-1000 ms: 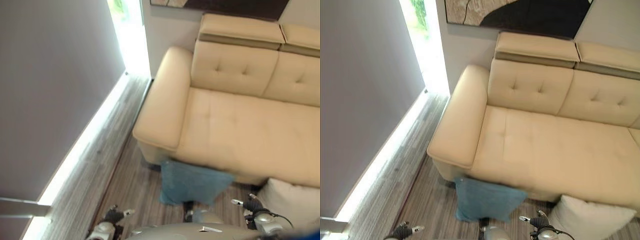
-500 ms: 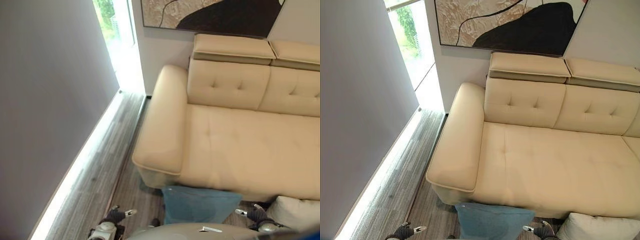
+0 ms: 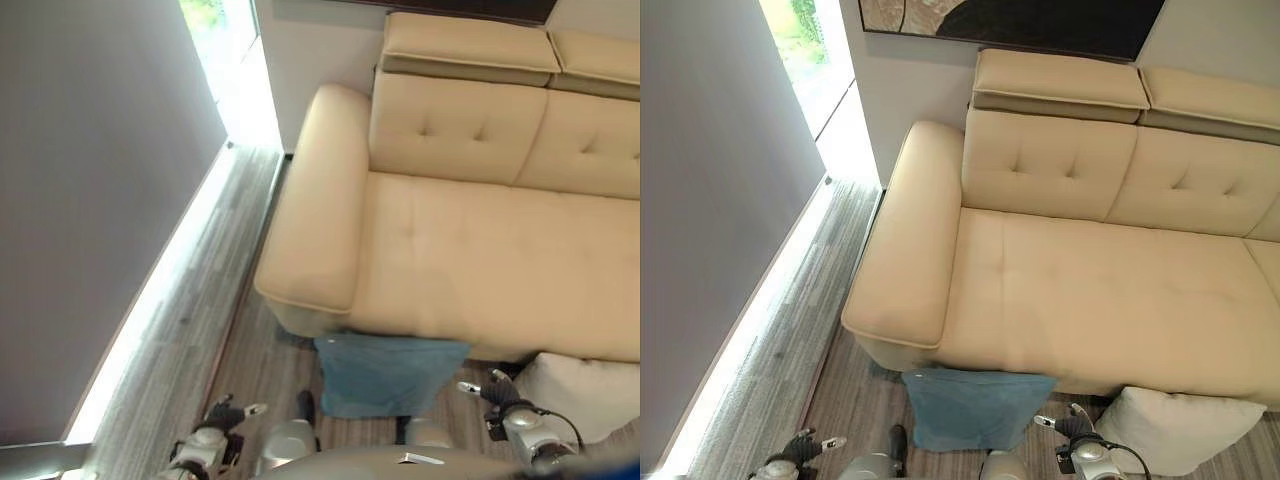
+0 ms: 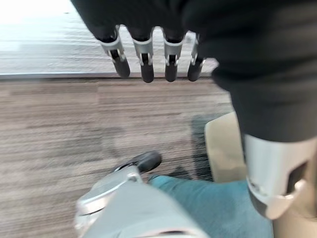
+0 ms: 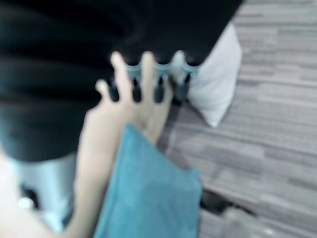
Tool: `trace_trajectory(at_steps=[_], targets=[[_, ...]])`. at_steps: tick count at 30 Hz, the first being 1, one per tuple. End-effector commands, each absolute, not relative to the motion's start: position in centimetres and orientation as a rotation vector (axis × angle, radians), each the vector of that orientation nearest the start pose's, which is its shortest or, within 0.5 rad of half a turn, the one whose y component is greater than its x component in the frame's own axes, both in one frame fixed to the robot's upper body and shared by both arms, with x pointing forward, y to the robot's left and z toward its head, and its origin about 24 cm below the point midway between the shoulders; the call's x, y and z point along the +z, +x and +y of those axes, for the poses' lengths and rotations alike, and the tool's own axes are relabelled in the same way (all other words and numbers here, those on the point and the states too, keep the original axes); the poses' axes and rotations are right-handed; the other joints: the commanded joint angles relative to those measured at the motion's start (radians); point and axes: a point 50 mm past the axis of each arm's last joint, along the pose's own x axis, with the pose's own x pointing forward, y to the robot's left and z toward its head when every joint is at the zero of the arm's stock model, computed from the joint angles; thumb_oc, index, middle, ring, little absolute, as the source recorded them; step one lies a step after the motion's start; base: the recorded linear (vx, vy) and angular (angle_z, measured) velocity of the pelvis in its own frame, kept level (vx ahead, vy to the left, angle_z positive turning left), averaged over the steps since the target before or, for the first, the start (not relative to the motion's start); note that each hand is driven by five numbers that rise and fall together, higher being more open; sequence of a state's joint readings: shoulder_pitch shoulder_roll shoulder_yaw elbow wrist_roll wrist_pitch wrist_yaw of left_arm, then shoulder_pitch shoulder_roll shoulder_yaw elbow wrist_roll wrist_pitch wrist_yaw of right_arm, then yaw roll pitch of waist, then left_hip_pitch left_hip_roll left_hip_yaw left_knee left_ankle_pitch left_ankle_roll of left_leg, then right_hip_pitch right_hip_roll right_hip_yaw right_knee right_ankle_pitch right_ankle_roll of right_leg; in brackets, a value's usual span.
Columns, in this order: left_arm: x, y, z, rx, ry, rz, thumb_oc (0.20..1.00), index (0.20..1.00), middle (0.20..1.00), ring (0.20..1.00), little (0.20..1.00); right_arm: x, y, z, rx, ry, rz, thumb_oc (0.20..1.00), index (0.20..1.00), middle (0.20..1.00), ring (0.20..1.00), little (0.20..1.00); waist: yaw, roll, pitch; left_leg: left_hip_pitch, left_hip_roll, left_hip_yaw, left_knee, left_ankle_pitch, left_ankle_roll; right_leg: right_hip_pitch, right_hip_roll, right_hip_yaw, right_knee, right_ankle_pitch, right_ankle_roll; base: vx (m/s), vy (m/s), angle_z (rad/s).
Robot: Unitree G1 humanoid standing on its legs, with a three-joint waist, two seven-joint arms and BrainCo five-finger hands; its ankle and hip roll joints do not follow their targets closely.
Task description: Pick up all the scattered cushions and arrange them neatly on the sofa.
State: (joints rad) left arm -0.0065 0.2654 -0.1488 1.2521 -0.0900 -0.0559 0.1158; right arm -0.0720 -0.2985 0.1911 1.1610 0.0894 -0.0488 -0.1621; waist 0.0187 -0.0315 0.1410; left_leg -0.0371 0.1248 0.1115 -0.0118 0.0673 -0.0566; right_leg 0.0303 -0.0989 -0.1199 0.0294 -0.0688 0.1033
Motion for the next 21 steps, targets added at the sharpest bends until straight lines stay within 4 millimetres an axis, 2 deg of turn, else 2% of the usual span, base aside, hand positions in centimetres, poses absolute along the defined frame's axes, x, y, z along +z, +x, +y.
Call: trace_trajectory(at_steps=[1,3,5,6,7,15,21], targets=[[-14.9,11.4,25.5,0.195,0.34,1.107,1.0,1.0,1.0,1.0,1.0,-13.3,14.3,-26.5,-0.217,-0.425,0.983,1.0,1.0,1.0,1.0,1.0,0.005,-0.065,-0.007,-0.015,-0.008,-0.033,0.099,-0.09,-0.025,-0.014,-0.004,-0.003,0.015,0.005,0.013,-0.04,-0.228,0.39],[-14.9,11.9,25.0,0.18,0.336,1.093,1.0,1.0,1.0,1.0,1.0,-13.3,14.1,-26.8,-0.235,-0.42,0.99,1.0,1.0,1.0,1.0,1.0,-0.004,-0.07,0.002,-0.042,0.001,-0.037,0.12,-0.078,-0.031,-0.005,0.007,-0.03,0.001,0.0,0.0,-0.06,-0.176,0.57],[-14.9,12.4,24.4,0.164,0.328,1.081,1.0,1.0,1.0,1.0,1.0,-13.4,13.7,-27.1,-0.252,-0.416,1.002,1.0,1.0,1.0,1.0,1.0,-0.014,-0.074,0.016,-0.065,-0.006,-0.02,0.17,-0.088,-0.027,-0.004,0.005,-0.053,0.005,-0.002,-0.015,-0.08,-0.091,0.63],[-14.9,12.6,24.1,0.152,0.325,1.075,1.0,1.0,1.0,1.0,1.0,-13.3,13.8,-27.2,-0.257,-0.413,1.001,1.0,1.0,1.0,1.0,1.0,-0.012,-0.076,0.021,-0.068,-0.026,-0.028,0.196,-0.112,-0.018,-0.007,0.004,-0.05,0.006,-0.001,-0.021,-0.07,-0.035,0.49],[-15.1,12.3,23.8,0.144,0.311,1.083,1.0,1.0,1.0,1.0,1.0,-13.3,13.8,-27.2,-0.257,-0.406,1.002,1.0,1.0,1.0,1.0,1.0,-0.012,-0.074,0.021,-0.047,-0.072,-0.061,0.198,-0.155,-0.007,-0.014,0.012,-0.036,0.014,-0.003,-0.027,-0.04,0.009,0.33],[-15.1,12.0,24.0,0.128,0.346,1.1,1.0,1.0,1.0,1.0,1.0,-13.9,13.1,-26.3,-0.235,-0.395,1.028,1.0,1.0,1.0,1.0,1.0,-0.025,-0.056,-0.019,0.013,-0.094,-0.027,0.099,-0.153,0.016,-0.01,0.001,-0.025,0.01,0.012,-0.001,0.06,0.1,0.0],[-14.9,12.1,24.8,0.147,0.359,1.092,1.0,1.0,1.0,1.0,1.0,-14.0,13.4,-25.7,-0.219,-0.394,1.028,1.0,1.0,1.0,1.0,1.0,-0.019,-0.054,-0.017,0.031,-0.105,-0.004,0.064,-0.156,0.03,-0.023,-0.021,-0.003,-0.012,0.043,0.026,0.02,0.104,-0.2]])
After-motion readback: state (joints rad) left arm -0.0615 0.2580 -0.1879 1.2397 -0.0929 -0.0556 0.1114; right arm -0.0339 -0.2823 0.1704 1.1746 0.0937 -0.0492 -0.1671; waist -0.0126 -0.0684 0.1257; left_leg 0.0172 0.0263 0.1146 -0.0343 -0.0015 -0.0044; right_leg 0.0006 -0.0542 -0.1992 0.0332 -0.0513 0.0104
